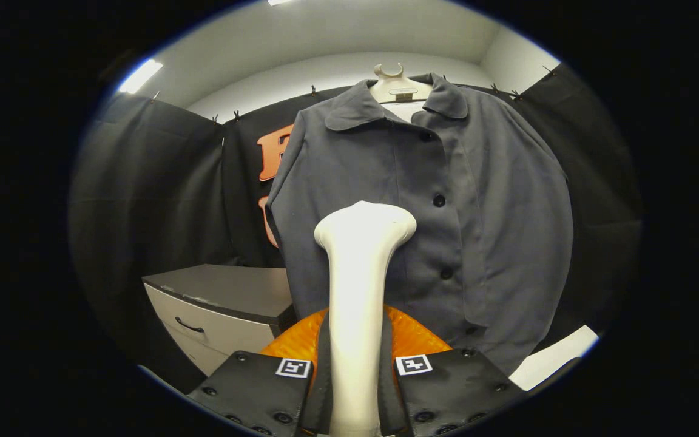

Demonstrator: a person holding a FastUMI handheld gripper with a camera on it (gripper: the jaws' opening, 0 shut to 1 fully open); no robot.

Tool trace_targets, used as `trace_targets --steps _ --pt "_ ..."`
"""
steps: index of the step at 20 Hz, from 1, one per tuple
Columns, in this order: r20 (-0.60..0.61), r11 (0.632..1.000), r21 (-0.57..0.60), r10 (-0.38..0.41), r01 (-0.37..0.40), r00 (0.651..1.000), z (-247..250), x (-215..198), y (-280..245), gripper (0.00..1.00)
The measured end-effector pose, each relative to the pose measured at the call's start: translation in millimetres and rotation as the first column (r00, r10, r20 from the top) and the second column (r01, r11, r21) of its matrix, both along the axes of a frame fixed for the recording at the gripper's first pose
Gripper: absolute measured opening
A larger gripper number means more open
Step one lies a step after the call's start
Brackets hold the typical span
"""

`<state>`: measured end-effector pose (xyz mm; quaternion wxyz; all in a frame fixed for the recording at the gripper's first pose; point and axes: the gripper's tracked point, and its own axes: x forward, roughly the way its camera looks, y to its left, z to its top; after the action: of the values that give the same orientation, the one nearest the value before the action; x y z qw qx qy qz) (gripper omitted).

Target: Iron the clothes twice with a garment steamer, once on the left side and once on the right side.

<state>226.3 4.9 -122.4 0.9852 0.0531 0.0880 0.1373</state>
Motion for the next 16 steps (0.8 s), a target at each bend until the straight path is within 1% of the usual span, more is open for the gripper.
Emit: trace_targets --steps 6,16 --pt "-0.046 1.000 -0.018 -0.006 0.005 0.999 -38.1 -15.5 -0.5 0.37" --pt "-0.132 0.999 -0.033 -0.003 -0.002 0.991 -88.0 -40.4 -1.2 0.37"
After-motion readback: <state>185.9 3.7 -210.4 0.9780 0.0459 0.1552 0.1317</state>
